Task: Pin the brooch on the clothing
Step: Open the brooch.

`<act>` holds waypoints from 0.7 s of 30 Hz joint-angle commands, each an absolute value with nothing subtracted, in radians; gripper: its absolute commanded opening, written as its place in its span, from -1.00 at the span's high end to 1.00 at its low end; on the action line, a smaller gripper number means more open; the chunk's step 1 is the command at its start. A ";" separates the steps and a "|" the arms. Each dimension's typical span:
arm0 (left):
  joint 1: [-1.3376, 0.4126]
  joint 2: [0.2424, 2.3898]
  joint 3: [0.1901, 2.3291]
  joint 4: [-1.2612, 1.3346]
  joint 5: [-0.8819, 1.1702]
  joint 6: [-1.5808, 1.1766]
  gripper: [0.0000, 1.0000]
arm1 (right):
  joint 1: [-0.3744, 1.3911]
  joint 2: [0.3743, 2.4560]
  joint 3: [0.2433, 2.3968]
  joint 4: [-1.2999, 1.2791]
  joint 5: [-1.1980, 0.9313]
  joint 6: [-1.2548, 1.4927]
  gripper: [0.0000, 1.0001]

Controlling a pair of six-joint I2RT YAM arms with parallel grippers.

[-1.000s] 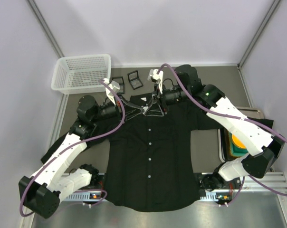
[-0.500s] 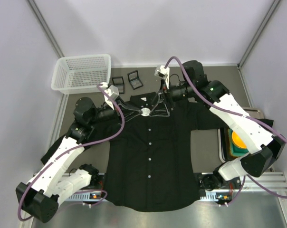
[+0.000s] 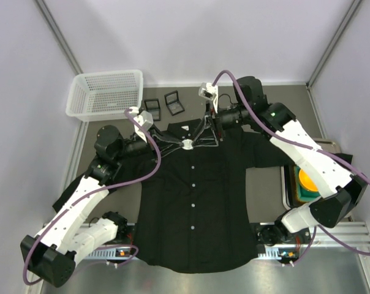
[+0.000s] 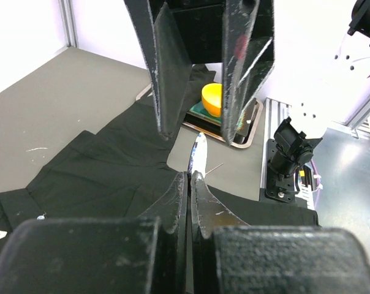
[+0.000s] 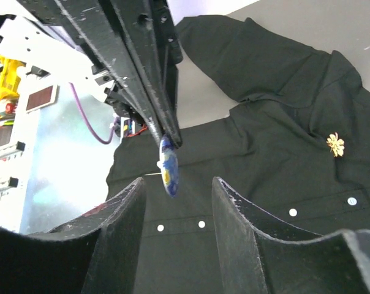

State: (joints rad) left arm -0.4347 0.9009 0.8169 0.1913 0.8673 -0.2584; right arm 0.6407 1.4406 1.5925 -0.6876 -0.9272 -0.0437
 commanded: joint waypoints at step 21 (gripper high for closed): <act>-0.431 0.897 0.910 0.057 0.840 -0.127 0.19 | 0.707 1.474 1.631 -0.637 -0.853 -0.216 1.00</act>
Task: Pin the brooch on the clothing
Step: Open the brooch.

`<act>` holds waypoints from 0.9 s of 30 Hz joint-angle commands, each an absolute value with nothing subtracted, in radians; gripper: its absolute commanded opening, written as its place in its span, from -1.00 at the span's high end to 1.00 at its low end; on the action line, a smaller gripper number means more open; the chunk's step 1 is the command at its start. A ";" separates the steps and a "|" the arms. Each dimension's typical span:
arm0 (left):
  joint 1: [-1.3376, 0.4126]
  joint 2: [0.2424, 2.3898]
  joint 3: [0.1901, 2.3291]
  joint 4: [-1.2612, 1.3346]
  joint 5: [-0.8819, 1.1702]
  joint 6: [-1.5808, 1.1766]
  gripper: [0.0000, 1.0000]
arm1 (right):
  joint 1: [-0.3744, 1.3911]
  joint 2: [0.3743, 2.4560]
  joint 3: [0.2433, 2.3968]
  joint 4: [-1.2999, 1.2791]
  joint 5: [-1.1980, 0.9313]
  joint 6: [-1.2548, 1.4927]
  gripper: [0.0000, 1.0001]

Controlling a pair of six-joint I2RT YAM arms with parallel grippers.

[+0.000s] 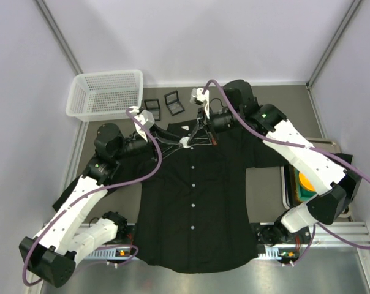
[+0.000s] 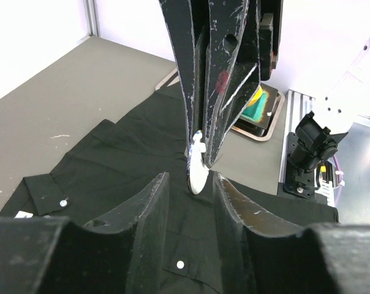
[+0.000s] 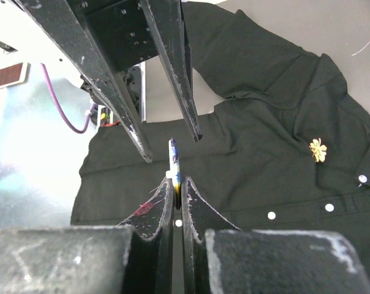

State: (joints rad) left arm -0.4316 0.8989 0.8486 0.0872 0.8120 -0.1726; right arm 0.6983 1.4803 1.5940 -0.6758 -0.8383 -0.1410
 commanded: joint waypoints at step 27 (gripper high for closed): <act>-0.431 0.907 0.933 -0.049 0.966 0.077 0.44 | 0.770 1.397 1.540 -0.650 -0.922 -0.609 1.00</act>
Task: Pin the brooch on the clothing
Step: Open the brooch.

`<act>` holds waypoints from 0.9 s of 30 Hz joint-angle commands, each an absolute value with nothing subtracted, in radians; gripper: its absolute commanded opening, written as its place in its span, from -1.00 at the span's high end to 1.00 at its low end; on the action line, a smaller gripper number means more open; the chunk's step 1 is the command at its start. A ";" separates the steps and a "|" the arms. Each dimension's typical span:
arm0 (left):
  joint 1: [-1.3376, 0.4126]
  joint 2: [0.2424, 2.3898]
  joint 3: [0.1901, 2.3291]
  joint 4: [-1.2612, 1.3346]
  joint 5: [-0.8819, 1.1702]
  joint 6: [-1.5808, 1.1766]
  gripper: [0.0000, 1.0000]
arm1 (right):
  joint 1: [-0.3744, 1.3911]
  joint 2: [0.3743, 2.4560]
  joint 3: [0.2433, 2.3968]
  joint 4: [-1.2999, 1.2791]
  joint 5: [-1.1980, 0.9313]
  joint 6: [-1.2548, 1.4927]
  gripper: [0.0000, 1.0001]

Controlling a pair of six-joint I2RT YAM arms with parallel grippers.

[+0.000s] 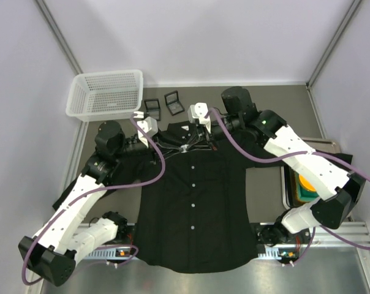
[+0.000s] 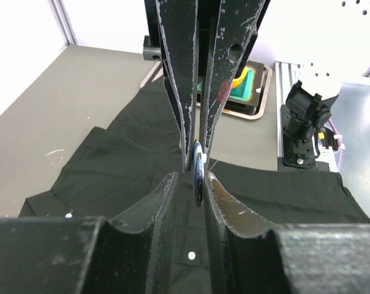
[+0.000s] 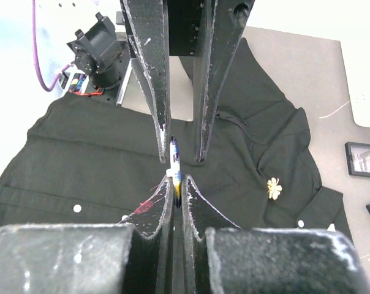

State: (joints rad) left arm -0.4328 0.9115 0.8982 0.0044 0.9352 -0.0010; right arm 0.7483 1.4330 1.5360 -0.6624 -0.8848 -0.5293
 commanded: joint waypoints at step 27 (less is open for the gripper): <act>-0.433 0.962 1.047 -0.297 0.893 0.274 0.54 | 0.802 1.485 1.592 -0.735 -0.908 -0.726 1.00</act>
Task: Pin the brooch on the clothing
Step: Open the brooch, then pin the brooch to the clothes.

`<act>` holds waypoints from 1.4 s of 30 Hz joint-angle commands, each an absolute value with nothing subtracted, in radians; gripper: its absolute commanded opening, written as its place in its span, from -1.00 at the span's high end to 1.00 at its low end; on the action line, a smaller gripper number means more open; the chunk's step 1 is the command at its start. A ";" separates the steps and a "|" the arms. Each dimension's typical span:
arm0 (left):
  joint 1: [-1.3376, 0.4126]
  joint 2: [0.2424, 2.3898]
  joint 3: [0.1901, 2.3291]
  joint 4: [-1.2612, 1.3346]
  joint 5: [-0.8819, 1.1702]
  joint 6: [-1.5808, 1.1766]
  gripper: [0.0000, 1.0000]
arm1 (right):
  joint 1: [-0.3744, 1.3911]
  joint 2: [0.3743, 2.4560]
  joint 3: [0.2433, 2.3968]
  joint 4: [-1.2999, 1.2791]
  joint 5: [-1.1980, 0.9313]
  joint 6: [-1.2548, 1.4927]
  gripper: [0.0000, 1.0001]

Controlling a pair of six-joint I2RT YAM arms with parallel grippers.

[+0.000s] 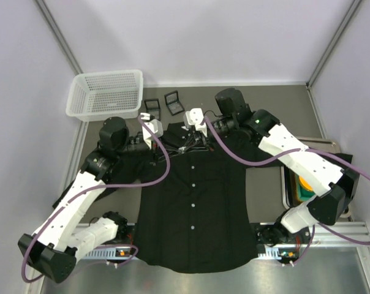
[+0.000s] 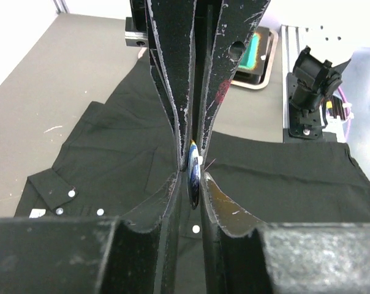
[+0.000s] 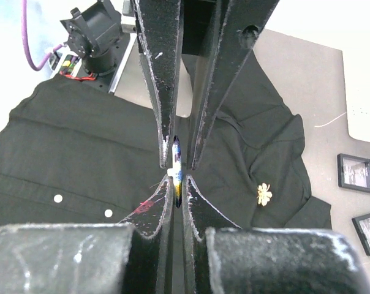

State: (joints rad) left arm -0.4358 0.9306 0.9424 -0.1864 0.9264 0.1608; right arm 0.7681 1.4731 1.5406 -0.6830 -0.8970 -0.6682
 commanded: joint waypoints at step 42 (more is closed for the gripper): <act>-0.476 0.856 0.712 -0.022 0.216 0.029 1.00 | 0.672 1.643 1.781 -0.819 -0.778 -0.323 -0.18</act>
State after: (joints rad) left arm -0.4751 0.8658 0.7788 -0.2287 0.4229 0.1310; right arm 0.7330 1.6104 1.7363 -0.8566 -0.7486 -0.4866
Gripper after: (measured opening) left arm 0.027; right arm 0.578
